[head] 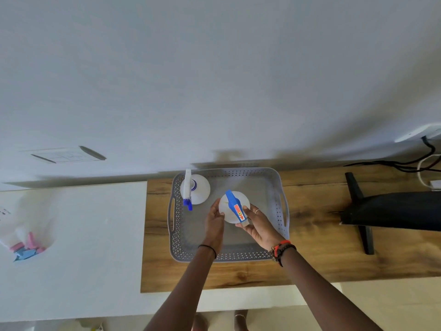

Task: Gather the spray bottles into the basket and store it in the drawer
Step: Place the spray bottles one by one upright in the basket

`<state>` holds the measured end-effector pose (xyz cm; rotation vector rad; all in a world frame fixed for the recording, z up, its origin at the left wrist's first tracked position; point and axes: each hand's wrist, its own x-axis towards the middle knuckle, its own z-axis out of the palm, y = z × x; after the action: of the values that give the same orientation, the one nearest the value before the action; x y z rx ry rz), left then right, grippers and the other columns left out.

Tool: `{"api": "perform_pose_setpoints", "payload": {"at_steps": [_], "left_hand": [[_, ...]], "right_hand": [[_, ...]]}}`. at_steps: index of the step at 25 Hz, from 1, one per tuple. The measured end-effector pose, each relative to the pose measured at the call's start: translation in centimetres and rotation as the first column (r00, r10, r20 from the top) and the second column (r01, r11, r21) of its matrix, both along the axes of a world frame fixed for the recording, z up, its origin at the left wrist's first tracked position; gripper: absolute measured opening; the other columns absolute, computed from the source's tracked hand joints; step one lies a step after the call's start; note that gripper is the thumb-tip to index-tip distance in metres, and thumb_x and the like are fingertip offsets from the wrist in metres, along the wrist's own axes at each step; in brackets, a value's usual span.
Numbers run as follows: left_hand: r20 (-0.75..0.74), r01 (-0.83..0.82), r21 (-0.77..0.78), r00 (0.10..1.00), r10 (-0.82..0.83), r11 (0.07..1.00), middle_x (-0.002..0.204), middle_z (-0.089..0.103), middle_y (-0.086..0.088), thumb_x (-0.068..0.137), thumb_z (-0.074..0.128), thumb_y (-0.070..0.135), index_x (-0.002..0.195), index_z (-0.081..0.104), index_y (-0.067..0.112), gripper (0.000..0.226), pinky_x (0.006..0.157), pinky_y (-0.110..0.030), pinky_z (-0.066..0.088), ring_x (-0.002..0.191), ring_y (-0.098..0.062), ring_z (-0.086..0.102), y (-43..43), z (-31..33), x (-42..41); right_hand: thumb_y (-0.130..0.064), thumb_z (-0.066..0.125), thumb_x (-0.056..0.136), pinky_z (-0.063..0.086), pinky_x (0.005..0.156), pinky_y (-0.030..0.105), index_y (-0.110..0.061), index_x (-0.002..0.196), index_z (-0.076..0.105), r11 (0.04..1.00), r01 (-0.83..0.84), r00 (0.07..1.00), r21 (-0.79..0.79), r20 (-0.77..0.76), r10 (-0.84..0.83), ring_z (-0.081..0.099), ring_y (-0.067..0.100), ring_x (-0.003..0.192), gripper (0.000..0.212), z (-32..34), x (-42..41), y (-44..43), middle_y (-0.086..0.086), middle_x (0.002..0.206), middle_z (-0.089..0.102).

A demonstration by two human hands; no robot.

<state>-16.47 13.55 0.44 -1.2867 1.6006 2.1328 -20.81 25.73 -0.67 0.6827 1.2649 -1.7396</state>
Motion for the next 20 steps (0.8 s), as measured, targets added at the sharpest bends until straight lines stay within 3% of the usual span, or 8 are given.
{"api": "perform_pose_setpoints", "payload": {"at_steps": [4,7,9,10,11,12,16,20], "left_hand": [[0.033,-0.082,0.028,0.996,0.081,0.996,0.146,0.046,-0.013,0.099,0.038,-0.003,0.146,0.035,0.006,0.048,0.115,-0.038,0.035,0.137,-0.026,0.042,-0.1,-0.5,-0.3],[0.167,-0.194,-0.020,0.967,0.194,0.981,0.138,0.052,-0.019,0.099,0.049,0.012,0.142,0.038,0.003,0.045,0.109,-0.039,0.040,0.132,-0.031,0.048,0.1,-1.1,-0.6],[0.243,-0.236,0.013,0.943,0.226,0.972,0.106,0.067,-0.021,0.098,0.051,0.024,0.129,0.049,-0.004,0.042,0.088,-0.037,0.052,0.099,-0.029,0.065,0.3,-1.1,-0.6],[0.248,-0.246,0.056,0.942,0.225,0.968,0.079,0.067,-0.013,0.099,0.049,0.029,0.117,0.056,-0.004,0.038,0.071,-0.030,0.052,0.074,-0.020,0.064,0.4,-0.9,-0.7],[0.244,-0.254,0.093,0.943,0.225,0.963,0.064,0.059,-0.004,0.099,0.046,0.032,0.106,0.058,0.001,0.033,0.063,-0.025,0.047,0.060,-0.012,0.056,0.4,-0.7,-0.8],[0.236,-0.270,0.121,0.942,0.237,0.955,0.064,0.055,-0.002,0.100,0.044,0.032,0.104,0.057,0.004,0.031,0.063,-0.022,0.046,0.060,-0.010,0.053,0.4,-0.6,-1.0],[0.165,-0.340,0.176,0.935,0.313,0.924,0.087,0.056,-0.010,0.103,0.040,0.020,0.128,0.048,0.000,0.034,0.072,-0.022,0.046,0.075,-0.013,0.054,0.4,0.0,-1.6],[0.140,-0.388,0.196,0.920,0.366,0.901,0.087,0.059,-0.006,0.102,0.042,0.014,0.134,0.046,-0.003,0.036,0.076,-0.023,0.048,0.078,-0.013,0.057,0.4,0.2,-2.3]], "right_hand": [[-0.021,0.052,0.097,0.052,0.098,0.040,-0.012,0.139,0.042,1.000,-0.001,1.000,0.008,0.011,0.001,0.058,0.029,0.121,0.045,-0.6,-0.4,-0.2,0.016,0.134,0.055],[-0.018,0.052,0.096,0.047,0.103,0.046,-0.013,0.138,0.041,0.998,0.051,0.998,-0.022,0.029,-0.051,0.055,0.031,0.125,0.044,-0.6,-0.4,-0.5,0.019,0.139,0.050],[-0.015,0.051,0.096,0.054,0.094,0.041,-0.021,0.141,0.035,0.993,0.098,0.995,-0.066,0.030,-0.096,0.058,0.030,0.119,0.048,-0.3,-0.3,-1.0,0.020,0.140,0.048],[-0.013,0.051,0.096,0.057,0.086,0.036,-0.028,0.144,0.030,0.988,0.126,0.992,-0.089,0.037,-0.123,0.062,0.029,0.113,0.054,-0.2,-0.3,-1.3,0.020,0.139,0.048],[-0.011,0.051,0.096,0.059,0.079,0.032,-0.032,0.145,0.027,0.983,0.147,0.989,-0.105,0.039,-0.144,0.064,0.029,0.107,0.059,-0.2,-0.2,-1.6,0.020,0.139,0.049],[-0.009,0.050,0.096,0.060,0.075,0.030,-0.031,0.146,0.026,0.979,0.163,0.986,-0.119,0.035,-0.160,0.064,0.029,0.107,0.060,-0.1,-0.3,-1.8,0.020,0.138,0.049],[-0.005,0.048,0.096,0.062,0.066,0.027,-0.027,0.147,0.029,0.966,0.228,0.974,-0.120,0.028,-0.226,0.063,0.028,0.107,0.058,-0.3,-0.9,-2.6,0.023,0.137,0.050],[-0.003,0.047,0.096,0.061,0.066,0.026,-0.026,0.147,0.031,0.960,0.259,0.966,-0.106,0.016,-0.259,0.063,0.027,0.107,0.058,-0.3,-1.6,-3.0,0.024,0.136,0.050]]}}
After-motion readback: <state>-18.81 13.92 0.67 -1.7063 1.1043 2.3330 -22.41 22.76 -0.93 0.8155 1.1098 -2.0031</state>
